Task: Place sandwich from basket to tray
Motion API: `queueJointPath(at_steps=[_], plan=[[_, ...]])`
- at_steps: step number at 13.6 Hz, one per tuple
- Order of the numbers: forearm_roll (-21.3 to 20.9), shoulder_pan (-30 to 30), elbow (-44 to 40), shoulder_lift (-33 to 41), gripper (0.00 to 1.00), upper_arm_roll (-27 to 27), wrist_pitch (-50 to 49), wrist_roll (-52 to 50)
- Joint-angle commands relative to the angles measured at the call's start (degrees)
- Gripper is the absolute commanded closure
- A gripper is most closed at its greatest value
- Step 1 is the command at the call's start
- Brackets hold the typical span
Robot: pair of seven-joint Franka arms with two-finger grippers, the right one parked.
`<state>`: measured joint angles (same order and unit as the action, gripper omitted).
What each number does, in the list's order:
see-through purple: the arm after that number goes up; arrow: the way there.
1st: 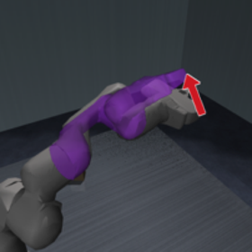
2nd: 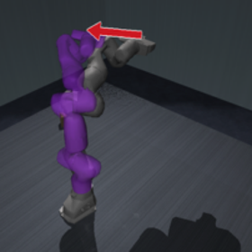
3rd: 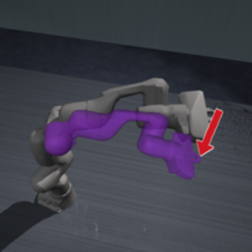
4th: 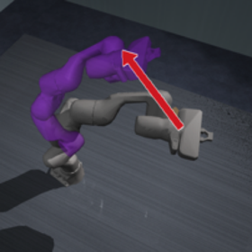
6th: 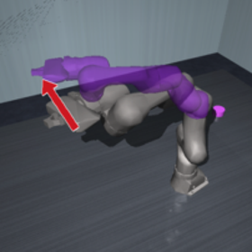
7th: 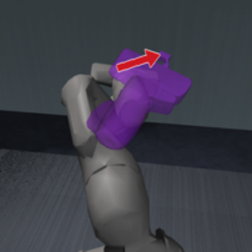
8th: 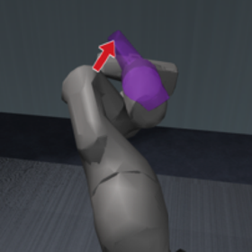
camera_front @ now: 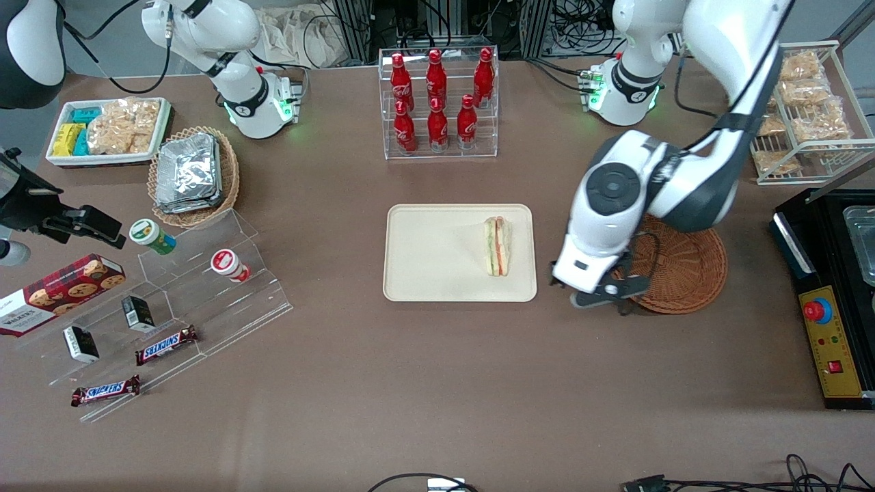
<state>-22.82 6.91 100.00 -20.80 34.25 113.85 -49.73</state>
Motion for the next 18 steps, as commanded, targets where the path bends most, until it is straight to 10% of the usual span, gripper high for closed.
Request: queueJointPath(at_steps=[1,6,14,18], plan=[[1.1,4.2,0.9,4.6,0.0,0.6,-3.3,3.8],[10.9,10.9,0.8,12.4,0.0,-2.4,-10.6,24.6],[19.3,-2.0,-0.4,20.7,0.0,-25.4,-17.1,46.8],[20.9,-2.2,-2.3,25.2,0.0,-26.3,-23.0,53.2]])
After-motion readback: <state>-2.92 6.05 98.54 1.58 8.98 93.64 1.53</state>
